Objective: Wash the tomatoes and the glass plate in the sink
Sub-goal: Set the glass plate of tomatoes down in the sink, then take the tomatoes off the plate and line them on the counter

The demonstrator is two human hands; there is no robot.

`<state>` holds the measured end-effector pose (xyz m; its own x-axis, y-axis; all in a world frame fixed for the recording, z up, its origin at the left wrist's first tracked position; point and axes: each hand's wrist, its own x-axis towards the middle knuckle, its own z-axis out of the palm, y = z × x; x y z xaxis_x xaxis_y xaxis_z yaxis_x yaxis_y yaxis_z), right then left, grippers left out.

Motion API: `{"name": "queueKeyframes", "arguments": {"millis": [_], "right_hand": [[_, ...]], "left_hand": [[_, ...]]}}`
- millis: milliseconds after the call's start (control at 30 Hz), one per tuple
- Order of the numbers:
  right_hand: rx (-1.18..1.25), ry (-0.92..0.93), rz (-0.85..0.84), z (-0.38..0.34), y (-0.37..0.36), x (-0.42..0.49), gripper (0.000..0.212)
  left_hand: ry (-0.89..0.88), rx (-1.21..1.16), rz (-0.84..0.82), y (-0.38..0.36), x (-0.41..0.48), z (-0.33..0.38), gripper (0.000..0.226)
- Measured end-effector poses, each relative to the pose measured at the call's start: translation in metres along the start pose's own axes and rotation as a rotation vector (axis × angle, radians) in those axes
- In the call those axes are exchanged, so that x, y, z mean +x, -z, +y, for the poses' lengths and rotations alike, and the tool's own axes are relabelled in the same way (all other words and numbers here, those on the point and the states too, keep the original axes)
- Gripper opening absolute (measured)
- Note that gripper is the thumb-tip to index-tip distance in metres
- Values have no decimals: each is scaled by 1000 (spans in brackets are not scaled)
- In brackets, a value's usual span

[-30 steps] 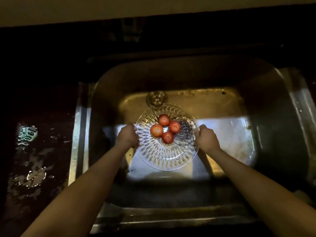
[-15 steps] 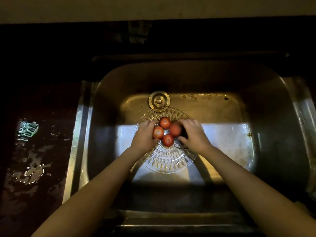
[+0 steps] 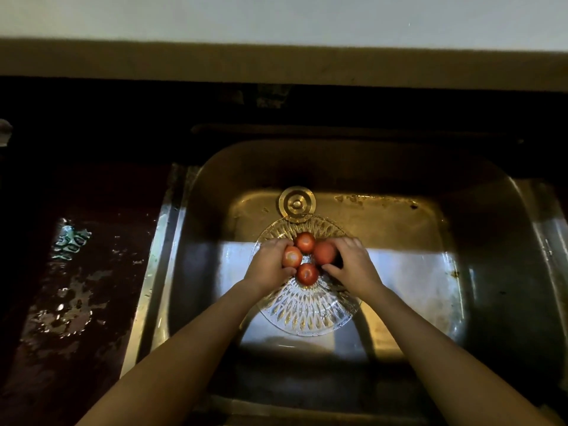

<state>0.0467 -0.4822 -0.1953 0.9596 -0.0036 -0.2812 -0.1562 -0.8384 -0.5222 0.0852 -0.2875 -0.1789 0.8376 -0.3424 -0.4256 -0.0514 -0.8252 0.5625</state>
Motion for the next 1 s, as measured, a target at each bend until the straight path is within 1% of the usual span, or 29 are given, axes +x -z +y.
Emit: {"name": "queueKeyframes", "arguments": {"millis": [100, 233, 333, 433, 567, 667, 733, 833, 1000], "right_hand": [[93, 0, 40, -19, 23, -2, 51], [252, 27, 125, -65, 74, -17, 50], [310, 161, 223, -106, 124, -36, 48], [341, 281, 356, -145, 179, -60, 48], [389, 375, 507, -187, 243, -88, 44], [410, 357, 591, -204, 278, -89, 42], [342, 322, 592, -209, 294, -78, 42], [211, 250, 572, -208, 305, -55, 41], [151, 158, 568, -202, 300, -36, 50]], "left_hand": [[-1, -52, 54, 21, -7, 11, 57], [-84, -132, 172, 70, -32, 46, 56], [-158, -203, 265, 116, -62, 78, 56], [-239, -214, 391, 165, -96, 109, 56], [-360, -247, 507, 227, -136, 149, 58], [-394, -244, 603, 260, -146, 174, 55], [-411, -223, 635, 275, -140, 189, 51], [-368, -171, 590, 285, -117, 202, 52], [-336, -166, 542, 281, -92, 204, 54]]}}
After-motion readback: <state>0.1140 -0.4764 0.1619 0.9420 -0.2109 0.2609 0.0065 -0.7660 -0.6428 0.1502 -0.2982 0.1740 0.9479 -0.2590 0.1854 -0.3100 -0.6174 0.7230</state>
